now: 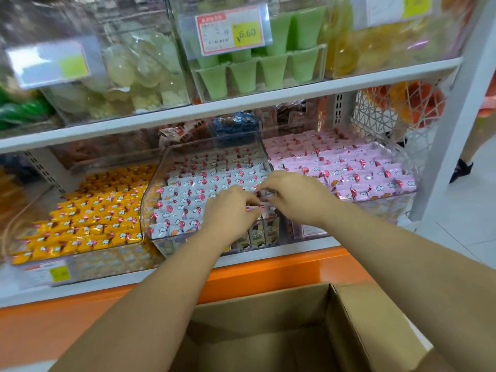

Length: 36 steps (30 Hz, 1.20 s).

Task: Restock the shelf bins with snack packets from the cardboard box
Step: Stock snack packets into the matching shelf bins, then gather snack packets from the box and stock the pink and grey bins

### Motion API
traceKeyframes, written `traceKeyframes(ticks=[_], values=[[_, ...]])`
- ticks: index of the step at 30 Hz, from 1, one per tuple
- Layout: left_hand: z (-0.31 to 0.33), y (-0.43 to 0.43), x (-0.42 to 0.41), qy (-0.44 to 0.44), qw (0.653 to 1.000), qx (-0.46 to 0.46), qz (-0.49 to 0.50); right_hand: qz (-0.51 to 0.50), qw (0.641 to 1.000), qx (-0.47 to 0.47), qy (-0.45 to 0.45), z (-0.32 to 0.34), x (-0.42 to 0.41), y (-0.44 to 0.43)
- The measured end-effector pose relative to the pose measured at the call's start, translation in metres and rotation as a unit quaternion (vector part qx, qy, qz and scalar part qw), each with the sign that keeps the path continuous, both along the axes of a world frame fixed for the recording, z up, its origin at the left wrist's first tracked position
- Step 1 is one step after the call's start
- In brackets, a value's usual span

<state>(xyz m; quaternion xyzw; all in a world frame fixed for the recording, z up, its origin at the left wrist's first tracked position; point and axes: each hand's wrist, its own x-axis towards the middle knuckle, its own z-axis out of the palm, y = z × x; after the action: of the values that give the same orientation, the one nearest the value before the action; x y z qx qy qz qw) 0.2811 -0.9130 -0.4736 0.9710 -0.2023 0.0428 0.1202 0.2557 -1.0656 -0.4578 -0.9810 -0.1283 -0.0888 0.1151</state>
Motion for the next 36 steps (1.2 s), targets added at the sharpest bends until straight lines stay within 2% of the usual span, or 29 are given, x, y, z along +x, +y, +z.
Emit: traceKeyframes(ticks=[2,4,8,18,21,24,26,29,33,36], values=[[-0.011,0.011,-0.017,-0.076,0.995,-0.060,-0.006,-0.024,0.993,0.089,-0.070,-0.001,-0.009,-0.014],[-0.022,0.014,-0.034,-0.122,0.991,-0.044,-0.024,-0.035,0.991,0.099,-0.083,-0.006,-0.018,-0.025],[-0.038,0.003,-0.039,-0.094,0.987,0.125,-0.042,-0.030,0.998,0.053,-0.034,-0.032,-0.032,-0.024],[-0.031,-0.004,-0.023,-0.049,0.986,0.149,-0.052,-0.034,0.999,-0.004,-0.028,-0.047,-0.025,-0.021],[-0.021,0.005,-0.028,-0.021,0.991,0.095,-0.093,-0.058,0.995,0.068,-0.042,-0.050,-0.038,-0.014],[-0.026,0.026,-0.048,-0.090,0.986,-0.055,-0.126,-0.059,0.974,0.134,-0.173,-0.059,-0.058,0.002],[-0.043,0.048,-0.065,-0.133,0.973,-0.145,-0.116,-0.041,0.960,0.174,-0.217,-0.072,-0.072,0.020],[-0.078,0.081,-0.078,-0.117,0.973,-0.179,-0.090,-0.031,0.966,0.206,-0.151,-0.105,-0.094,0.045],[-0.121,0.115,-0.094,-0.004,0.987,-0.156,-0.043,-0.052,0.968,0.243,0.015,-0.160,-0.116,0.067],[-0.157,0.136,-0.103,0.136,0.984,-0.112,0.001,-0.062,0.958,0.247,0.130,-0.196,-0.115,0.079]])
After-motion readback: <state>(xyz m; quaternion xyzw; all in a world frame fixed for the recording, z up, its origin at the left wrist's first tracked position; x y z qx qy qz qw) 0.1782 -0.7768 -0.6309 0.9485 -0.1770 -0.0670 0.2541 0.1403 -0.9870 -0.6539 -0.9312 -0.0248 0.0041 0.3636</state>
